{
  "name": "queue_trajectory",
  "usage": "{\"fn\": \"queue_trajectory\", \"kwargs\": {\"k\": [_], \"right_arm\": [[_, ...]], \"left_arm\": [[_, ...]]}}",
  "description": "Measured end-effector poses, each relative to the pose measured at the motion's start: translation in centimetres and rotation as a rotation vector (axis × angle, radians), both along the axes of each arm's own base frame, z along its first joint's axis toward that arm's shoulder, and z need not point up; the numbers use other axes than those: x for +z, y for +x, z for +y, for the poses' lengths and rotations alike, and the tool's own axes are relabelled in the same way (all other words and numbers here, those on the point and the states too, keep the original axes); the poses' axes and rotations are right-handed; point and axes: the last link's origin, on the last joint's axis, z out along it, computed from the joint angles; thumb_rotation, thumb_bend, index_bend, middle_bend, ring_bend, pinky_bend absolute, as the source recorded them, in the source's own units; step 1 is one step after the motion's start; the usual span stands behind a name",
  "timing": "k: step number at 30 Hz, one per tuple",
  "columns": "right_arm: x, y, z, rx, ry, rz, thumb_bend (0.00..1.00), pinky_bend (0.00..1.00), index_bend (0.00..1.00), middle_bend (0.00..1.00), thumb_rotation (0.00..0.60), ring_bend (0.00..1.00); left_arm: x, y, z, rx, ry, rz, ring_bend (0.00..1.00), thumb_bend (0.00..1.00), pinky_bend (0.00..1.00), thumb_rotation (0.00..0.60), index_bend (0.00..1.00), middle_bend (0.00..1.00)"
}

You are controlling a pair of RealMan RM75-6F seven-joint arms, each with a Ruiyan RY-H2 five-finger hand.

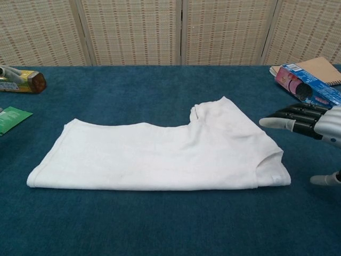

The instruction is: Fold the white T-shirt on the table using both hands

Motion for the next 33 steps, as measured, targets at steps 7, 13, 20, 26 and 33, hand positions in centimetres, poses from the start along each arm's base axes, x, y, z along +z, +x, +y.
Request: {"fn": "queue_trajectory", "kwargs": {"k": [7, 13, 20, 26, 33], "right_arm": [[4.3, 1.9, -0.8, 0.034, -0.136, -0.062, 0.08, 0.0, 0.0, 0.1, 0.6, 0.0], [7.1, 3.6, -1.0, 0.05, -0.228, -0.117, 0.09, 0.0, 0.0, 0.12, 0.6, 0.0], [8.3, 4.0, -0.8, 0.038, -0.264, -0.137, 0.09, 0.0, 0.0, 0.13, 0.6, 0.0], [8.6, 4.0, -0.5, 0.029, -0.275, -0.14, 0.09, 0.0, 0.0, 0.14, 0.6, 0.0], [8.9, 3.9, -0.2, 0.018, -0.286, -0.148, 0.09, 0.0, 0.0, 0.14, 0.6, 0.0]], "left_arm": [[0.2, -0.9, 0.7, -0.02, -0.008, 0.054, 0.0, 0.38, 0.0, 0.6, 0.29, 0.05], [-0.9, -1.4, 1.0, -0.118, -0.052, 0.139, 0.0, 0.38, 0.0, 0.6, 0.31, 0.05], [-2.5, -1.3, 1.3, -0.273, -0.1, 0.19, 0.0, 0.34, 0.0, 0.6, 0.32, 0.06], [-3.8, -0.9, 2.0, -0.393, -0.081, 0.238, 0.0, 0.21, 0.0, 0.6, 0.32, 0.07], [-5.2, -0.3, 2.5, -0.542, -0.061, 0.302, 0.01, 0.16, 0.0, 0.6, 0.32, 0.09]]}}
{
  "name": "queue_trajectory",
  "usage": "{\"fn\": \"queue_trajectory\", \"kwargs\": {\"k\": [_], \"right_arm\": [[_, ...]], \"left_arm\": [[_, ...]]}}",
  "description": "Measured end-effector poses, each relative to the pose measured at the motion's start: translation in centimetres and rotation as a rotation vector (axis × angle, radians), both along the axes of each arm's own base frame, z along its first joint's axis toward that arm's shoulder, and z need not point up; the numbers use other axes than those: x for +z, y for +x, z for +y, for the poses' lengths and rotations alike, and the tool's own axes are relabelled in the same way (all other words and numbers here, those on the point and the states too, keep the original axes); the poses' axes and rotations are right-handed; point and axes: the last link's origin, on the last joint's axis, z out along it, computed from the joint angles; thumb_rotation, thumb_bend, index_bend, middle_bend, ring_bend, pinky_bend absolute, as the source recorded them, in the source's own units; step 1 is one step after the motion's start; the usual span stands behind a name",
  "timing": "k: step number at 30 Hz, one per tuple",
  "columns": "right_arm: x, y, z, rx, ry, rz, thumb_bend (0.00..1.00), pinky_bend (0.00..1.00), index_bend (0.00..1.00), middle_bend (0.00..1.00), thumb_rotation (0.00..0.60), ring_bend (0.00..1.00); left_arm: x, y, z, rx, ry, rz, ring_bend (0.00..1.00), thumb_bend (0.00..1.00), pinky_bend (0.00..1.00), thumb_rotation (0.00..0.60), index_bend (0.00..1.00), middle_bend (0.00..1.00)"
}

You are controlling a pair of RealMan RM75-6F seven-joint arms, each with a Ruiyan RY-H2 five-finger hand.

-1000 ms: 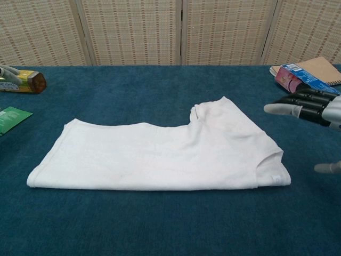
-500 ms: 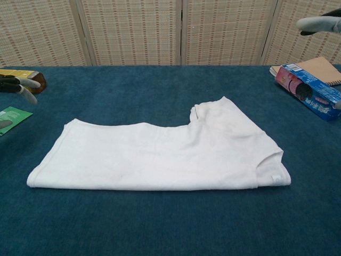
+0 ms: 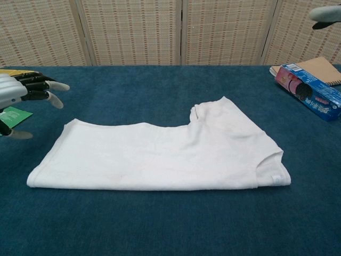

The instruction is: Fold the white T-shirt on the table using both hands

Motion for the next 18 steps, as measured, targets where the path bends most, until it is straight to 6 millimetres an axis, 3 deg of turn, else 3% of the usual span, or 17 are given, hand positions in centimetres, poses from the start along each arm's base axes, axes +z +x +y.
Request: {"fn": "queue_trajectory", "kwargs": {"k": [10, 18], "right_arm": [[0.3, -0.1, 0.2, -0.01, -0.013, -0.01, 0.09, 0.0, 0.0, 0.14, 0.6, 0.0], [0.5, -0.3, 0.4, -0.017, -0.026, -0.018, 0.09, 0.0, 0.0, 0.15, 0.6, 0.01]], "left_arm": [[-2.8, 0.8, 0.0, -0.119, -0.04, 0.046, 0.01, 0.12, 0.0, 0.6, 0.32, 0.09], [-3.3, 0.5, 0.4, -0.119, -0.043, 0.086, 0.01, 0.12, 0.0, 0.6, 0.32, 0.09]]}}
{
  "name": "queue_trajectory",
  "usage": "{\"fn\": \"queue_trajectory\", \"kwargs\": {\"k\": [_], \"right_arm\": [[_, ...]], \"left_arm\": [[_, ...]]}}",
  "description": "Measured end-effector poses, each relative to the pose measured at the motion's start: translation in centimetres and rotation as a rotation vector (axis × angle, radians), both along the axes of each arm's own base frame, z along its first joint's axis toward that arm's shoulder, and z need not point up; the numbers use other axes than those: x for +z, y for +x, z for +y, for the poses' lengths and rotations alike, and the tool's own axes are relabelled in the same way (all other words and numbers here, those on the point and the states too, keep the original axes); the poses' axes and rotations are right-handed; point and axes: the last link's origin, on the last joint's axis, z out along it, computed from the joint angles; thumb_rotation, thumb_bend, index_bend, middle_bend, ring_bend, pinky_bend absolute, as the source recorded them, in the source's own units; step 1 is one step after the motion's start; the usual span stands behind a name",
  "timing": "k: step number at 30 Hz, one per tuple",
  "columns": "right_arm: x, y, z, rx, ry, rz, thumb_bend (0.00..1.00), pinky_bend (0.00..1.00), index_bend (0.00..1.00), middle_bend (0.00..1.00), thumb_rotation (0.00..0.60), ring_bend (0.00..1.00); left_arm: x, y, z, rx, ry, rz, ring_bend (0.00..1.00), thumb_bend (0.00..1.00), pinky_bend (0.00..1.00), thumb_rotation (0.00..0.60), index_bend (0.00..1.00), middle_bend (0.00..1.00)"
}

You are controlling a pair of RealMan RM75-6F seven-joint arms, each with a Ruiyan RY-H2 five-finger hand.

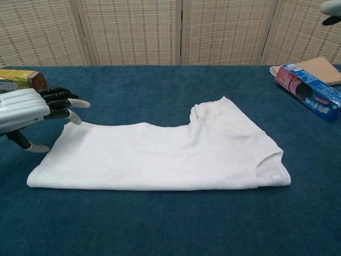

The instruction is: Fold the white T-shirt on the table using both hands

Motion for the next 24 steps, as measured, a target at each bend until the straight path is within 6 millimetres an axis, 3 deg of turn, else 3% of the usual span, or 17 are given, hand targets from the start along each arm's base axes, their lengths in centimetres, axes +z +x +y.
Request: {"fn": "queue_trajectory", "kwargs": {"k": [14, 24], "right_arm": [[0.1, -0.3, 0.1, -0.013, -0.007, -0.01, 0.09, 0.0, 0.0, 0.16, 0.6, 0.02], [0.0, -0.5, 0.2, -0.015, -0.009, -0.009, 0.09, 0.0, 0.0, 0.16, 0.6, 0.02]], "left_arm": [[-0.2, -0.7, 0.5, 0.035, 0.019, 0.039, 0.01, 0.12, 0.0, 0.6, 0.33, 0.09], [-1.1, 0.1, 0.5, 0.04, -0.004, -0.006, 0.01, 0.12, 0.0, 0.6, 0.33, 0.09]]}}
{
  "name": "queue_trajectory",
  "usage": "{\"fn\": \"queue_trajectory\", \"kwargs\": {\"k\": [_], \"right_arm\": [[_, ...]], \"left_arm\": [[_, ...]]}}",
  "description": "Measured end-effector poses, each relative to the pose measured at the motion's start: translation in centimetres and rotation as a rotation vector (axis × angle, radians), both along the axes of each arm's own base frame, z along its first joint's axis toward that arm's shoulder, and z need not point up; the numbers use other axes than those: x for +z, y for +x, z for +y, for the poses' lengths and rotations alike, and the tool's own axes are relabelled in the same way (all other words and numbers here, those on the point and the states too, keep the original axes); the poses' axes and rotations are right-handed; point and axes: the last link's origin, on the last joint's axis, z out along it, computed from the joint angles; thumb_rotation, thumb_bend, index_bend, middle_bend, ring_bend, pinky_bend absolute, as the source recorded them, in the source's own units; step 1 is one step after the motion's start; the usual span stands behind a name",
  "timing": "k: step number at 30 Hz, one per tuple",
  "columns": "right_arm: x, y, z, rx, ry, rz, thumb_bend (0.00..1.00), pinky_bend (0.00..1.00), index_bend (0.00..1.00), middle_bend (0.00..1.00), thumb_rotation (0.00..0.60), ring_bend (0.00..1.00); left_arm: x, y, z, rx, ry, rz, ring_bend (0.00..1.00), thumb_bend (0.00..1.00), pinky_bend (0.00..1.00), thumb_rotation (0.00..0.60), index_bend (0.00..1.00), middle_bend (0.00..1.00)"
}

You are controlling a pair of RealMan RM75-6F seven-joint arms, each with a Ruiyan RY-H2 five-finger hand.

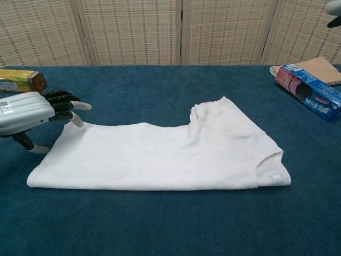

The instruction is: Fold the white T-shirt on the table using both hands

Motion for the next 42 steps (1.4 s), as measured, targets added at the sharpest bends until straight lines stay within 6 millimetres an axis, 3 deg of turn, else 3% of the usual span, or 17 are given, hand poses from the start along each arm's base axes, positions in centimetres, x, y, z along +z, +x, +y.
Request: {"fn": "queue_trajectory", "kwargs": {"k": [12, 25, 42], "right_arm": [[0.3, -0.4, 0.1, -0.007, -0.015, -0.011, 0.09, 0.0, 0.0, 0.16, 0.6, 0.02], [0.3, -0.6, 0.0, -0.01, -0.019, -0.013, 0.09, 0.0, 0.01, 0.16, 0.6, 0.02], [0.5, -0.6, 0.1, -0.002, -0.032, -0.027, 0.09, 0.0, 0.06, 0.17, 0.6, 0.03]], "left_arm": [[-1.1, 0.8, 0.1, 0.057, -0.036, -0.085, 0.01, 0.13, 0.0, 0.6, 0.42, 0.1], [-1.5, 1.3, 0.1, 0.094, -0.067, -0.14, 0.01, 0.33, 0.0, 0.6, 0.54, 0.12], [-1.9, 1.9, -0.1, 0.148, -0.087, -0.196, 0.11, 0.4, 0.0, 0.6, 0.68, 0.24]]}}
